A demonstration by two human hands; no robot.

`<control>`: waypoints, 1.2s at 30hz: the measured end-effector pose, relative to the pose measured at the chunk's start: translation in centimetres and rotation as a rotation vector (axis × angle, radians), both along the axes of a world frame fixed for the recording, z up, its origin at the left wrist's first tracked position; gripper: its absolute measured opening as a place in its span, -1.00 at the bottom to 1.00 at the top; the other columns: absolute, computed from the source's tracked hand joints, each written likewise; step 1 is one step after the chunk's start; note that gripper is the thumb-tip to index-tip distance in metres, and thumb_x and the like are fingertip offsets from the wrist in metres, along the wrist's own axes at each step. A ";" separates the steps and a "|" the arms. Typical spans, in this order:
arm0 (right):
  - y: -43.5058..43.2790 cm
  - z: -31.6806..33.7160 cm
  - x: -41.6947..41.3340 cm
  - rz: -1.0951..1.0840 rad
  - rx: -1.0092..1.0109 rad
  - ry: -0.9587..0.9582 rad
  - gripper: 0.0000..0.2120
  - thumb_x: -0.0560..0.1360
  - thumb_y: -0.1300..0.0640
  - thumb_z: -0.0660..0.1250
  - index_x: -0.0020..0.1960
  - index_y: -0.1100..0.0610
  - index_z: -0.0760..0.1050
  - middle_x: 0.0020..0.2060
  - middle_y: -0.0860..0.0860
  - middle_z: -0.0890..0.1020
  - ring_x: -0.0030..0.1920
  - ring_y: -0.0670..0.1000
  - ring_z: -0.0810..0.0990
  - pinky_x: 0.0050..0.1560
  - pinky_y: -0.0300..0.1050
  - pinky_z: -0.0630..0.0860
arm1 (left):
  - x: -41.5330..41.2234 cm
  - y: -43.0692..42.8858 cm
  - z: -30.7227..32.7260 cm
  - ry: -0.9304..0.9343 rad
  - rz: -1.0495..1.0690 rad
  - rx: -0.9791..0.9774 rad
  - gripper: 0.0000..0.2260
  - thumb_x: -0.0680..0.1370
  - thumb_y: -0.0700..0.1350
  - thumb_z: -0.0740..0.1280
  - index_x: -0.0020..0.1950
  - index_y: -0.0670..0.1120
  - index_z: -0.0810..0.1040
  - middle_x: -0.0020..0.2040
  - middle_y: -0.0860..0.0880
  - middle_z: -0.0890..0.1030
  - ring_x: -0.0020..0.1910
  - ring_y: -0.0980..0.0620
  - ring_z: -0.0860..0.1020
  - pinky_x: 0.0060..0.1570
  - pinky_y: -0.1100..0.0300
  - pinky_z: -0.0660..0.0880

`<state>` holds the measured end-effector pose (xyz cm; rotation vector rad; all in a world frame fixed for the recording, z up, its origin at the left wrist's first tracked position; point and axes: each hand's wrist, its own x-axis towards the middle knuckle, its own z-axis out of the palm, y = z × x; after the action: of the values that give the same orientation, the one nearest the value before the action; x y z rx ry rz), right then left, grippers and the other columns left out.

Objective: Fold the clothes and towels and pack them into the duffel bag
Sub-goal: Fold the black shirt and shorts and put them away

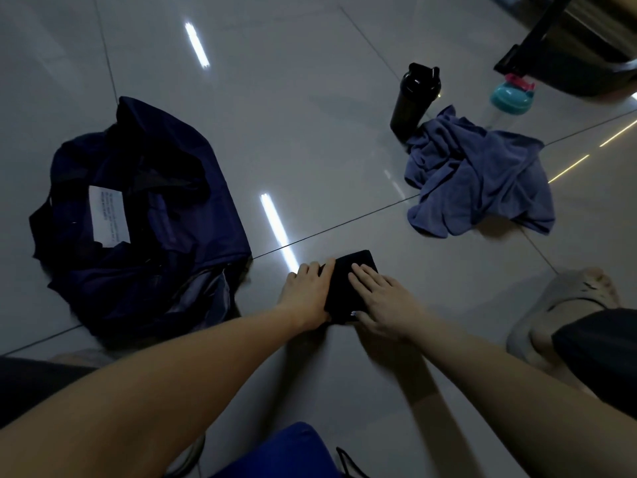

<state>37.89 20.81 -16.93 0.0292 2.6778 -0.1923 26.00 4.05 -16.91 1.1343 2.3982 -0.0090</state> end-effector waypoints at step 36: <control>2.5 6.6 -6.3 -1.609 -1.571 0.126 -0.06 0.39 -0.30 0.49 0.54 0.20 0.24 0.41 0.30 0.39 0.29 0.25 0.53 0.28 0.26 0.52 | -6.0 3.0 9.0 -1.025 0.879 0.766 -0.58 0.42 -0.28 0.54 0.26 -0.15 0.58 0.02 -0.11 0.73 -0.06 -0.08 0.72 -0.19 0.10 0.65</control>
<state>31.63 23.35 -10.31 1.5144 1.1814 -2.4607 20.01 7.04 -7.93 0.0823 1.6909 1.4653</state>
